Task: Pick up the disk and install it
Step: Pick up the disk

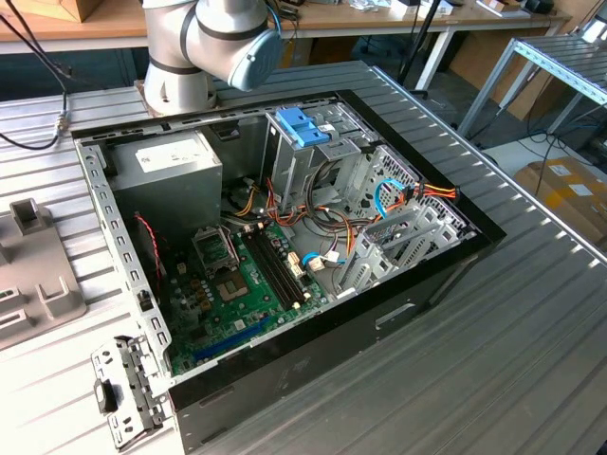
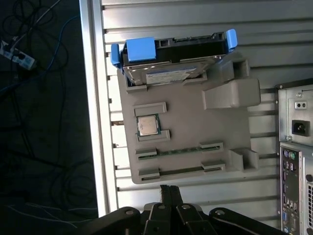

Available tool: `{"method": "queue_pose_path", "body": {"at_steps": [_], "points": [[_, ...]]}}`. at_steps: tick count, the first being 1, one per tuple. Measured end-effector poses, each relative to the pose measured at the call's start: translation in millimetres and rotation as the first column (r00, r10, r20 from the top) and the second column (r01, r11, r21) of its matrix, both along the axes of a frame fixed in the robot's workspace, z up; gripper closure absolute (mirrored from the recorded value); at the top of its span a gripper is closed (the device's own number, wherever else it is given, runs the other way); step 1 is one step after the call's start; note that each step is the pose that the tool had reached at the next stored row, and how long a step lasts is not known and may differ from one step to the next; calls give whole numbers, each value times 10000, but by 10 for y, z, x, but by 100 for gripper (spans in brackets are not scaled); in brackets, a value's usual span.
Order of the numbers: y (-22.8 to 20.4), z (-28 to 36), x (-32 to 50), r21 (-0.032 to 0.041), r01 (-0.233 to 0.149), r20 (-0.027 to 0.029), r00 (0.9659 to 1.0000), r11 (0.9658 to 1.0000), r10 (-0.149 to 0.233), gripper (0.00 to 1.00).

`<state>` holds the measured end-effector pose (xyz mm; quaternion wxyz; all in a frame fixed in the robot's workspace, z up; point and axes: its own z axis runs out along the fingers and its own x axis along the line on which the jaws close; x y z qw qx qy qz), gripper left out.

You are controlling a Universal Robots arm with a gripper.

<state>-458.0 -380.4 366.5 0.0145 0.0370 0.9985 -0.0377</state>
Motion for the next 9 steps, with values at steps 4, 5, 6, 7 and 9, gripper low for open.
{"method": "queue_pose_path", "body": {"at_steps": [4, 5, 6, 7, 9], "points": [[7, -11, 50, -1, 0, -20, 10000, 10000, 0, 89], [7, -14, 61, 0, 0, -25, 10000, 10000, 0, 89], [7, -18, 76, -1, -1, -35, 10000, 10000, 1, 89], [7, -22, 87, -1, 0, -41, 10000, 10000, 0, 89], [21, -42, 138, 0, 1, -66, 10000, 10000, -1, 89]]}}
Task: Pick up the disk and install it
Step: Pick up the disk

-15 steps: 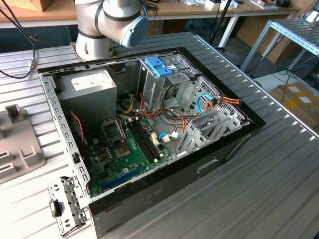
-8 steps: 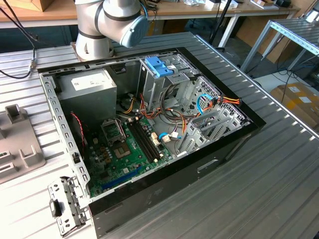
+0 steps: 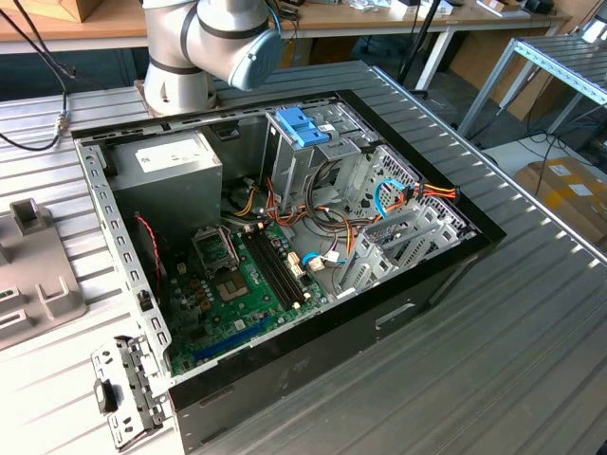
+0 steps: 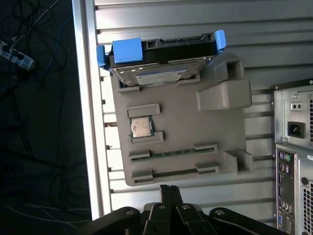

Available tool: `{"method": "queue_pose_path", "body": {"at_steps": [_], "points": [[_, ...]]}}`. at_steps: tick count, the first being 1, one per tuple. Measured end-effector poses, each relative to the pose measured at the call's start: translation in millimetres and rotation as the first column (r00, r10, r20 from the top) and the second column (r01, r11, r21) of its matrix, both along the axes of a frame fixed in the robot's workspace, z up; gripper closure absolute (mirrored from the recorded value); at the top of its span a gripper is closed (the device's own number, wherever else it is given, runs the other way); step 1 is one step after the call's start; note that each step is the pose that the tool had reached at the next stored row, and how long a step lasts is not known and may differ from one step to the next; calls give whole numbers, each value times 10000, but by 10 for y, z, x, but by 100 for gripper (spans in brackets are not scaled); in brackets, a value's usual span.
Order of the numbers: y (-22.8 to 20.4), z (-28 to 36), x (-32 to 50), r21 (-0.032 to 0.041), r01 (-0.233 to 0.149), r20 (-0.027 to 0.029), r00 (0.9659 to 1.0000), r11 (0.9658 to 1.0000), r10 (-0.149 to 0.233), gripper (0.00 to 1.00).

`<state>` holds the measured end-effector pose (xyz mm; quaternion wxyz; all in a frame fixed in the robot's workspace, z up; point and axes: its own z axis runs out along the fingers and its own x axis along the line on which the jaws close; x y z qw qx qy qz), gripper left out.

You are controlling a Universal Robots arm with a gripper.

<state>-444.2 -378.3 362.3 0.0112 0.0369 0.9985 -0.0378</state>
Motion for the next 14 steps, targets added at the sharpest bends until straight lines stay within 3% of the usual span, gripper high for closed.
{"method": "queue_pose_path", "body": {"at_steps": [5, 10, 12, 14], "points": [[165, -70, 75, 2, -2, -42, 10000, 10000, 2, 89], [249, -113, 117, 22, -2, -72, 10000, 10000, 2, 89], [279, -124, 128, 56, -1, -75, 10000, 10000, 2, 89], [302, -132, 138, 184, -3, -77, 10000, 9998, 4, 89]]}}
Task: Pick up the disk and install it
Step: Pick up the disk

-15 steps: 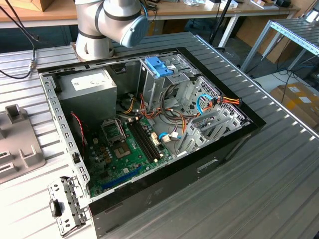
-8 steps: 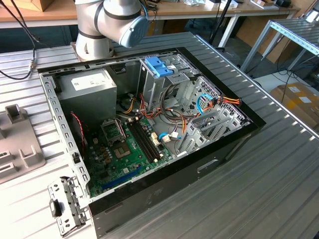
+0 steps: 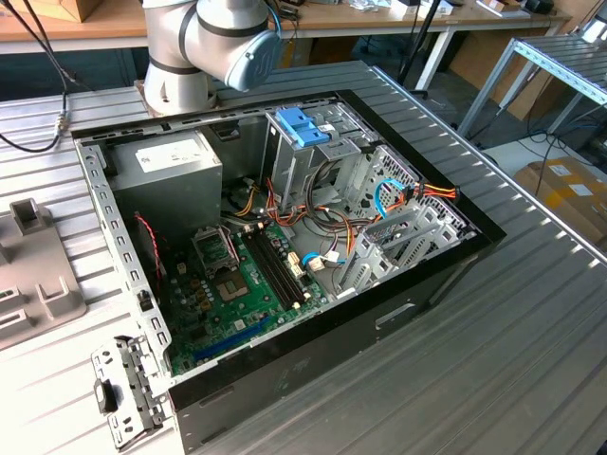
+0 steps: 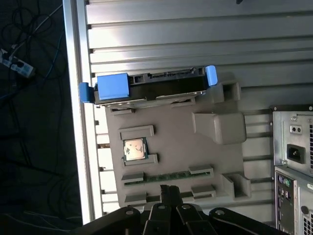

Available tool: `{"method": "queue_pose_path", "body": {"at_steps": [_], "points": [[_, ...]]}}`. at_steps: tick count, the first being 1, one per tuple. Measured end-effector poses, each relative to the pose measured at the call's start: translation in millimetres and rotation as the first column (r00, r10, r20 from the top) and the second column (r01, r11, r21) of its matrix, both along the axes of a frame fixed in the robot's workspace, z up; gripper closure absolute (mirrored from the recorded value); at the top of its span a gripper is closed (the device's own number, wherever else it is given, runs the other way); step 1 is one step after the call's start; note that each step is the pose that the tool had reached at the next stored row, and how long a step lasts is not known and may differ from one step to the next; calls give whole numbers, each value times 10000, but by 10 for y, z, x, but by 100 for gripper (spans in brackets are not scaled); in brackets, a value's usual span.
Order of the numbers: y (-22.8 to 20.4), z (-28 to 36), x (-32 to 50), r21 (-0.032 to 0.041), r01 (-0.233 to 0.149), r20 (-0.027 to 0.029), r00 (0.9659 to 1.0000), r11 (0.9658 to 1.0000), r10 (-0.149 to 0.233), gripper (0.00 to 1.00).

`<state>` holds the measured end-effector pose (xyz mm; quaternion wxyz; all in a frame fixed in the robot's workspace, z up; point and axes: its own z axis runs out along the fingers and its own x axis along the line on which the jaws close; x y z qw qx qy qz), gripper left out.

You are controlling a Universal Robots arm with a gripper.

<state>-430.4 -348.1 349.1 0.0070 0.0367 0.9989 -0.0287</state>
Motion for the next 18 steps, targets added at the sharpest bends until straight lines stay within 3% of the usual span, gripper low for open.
{"method": "queue_pose_path", "body": {"at_steps": [1, 2, 3, 4, 6, 13, 18], "points": [[4, -2, 1, 67, 1, 0, 10000, 10000, -1, 89], [7, -8, 1, 200, 1, 2, 10000, 9998, -1, 89], [10, -12, 2, 271, 2, 1, 10000, 9996, -2, 89], [13, -15, 4, 293, 3, 0, 10000, 9996, -3, 89], [34, -24, 9, 299, 1, 1, 10000, 9996, -1, 89], [35, -23, 9, 298, -5, -1, 10000, 9996, 5, 89], [35, -23, 10, 298, -323, -1, 9995, 9990, 323, 89]]}}
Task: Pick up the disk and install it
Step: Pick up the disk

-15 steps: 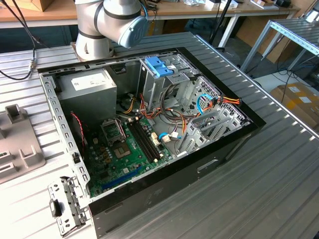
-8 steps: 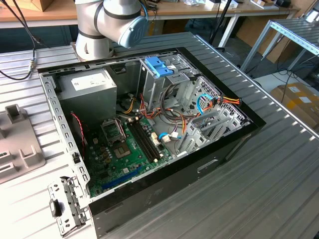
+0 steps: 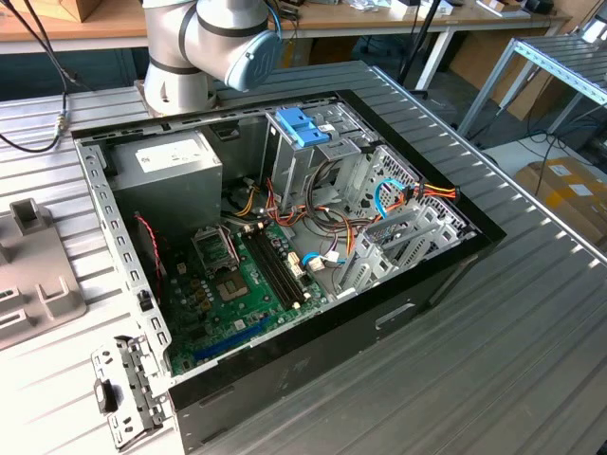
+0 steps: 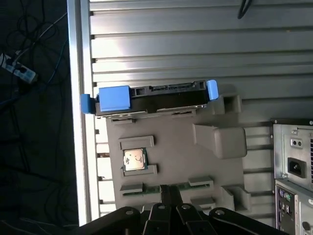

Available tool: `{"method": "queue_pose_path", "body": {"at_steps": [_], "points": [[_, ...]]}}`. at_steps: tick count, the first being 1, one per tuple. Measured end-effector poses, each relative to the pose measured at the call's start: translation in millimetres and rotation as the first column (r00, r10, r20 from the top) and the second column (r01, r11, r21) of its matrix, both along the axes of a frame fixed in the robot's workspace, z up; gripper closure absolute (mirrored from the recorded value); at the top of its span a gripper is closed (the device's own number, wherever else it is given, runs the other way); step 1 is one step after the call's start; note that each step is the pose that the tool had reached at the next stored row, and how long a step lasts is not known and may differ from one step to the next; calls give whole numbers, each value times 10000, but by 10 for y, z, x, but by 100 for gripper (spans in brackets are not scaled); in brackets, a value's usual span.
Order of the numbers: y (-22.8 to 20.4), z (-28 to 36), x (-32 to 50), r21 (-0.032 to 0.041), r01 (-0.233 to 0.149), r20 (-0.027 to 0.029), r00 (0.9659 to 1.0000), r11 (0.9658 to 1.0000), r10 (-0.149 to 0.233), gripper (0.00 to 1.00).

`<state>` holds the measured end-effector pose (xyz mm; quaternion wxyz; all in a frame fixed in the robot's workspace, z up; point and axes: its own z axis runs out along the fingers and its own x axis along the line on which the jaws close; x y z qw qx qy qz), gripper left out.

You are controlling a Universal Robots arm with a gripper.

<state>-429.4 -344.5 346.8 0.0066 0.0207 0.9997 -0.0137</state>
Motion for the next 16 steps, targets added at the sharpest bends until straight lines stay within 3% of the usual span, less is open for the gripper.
{"method": "queue_pose_path", "body": {"at_steps": [4, 8, 10, 14, 16], "points": [[0, 0, 0, 0, -520, 1, 9986, 9986, 520, 89], [0, 0, 0, 1, -1197, 1, 9928, 9928, 1197, 89], [0, -1, 0, 1, -1482, 1, 9890, 9890, 1482, 89], [0, -1, 0, 3, -2203, 2, 9754, 9754, 2203, 89], [0, 0, 0, 3, -2397, 1, 9708, 9708, 2397, 89]]}}
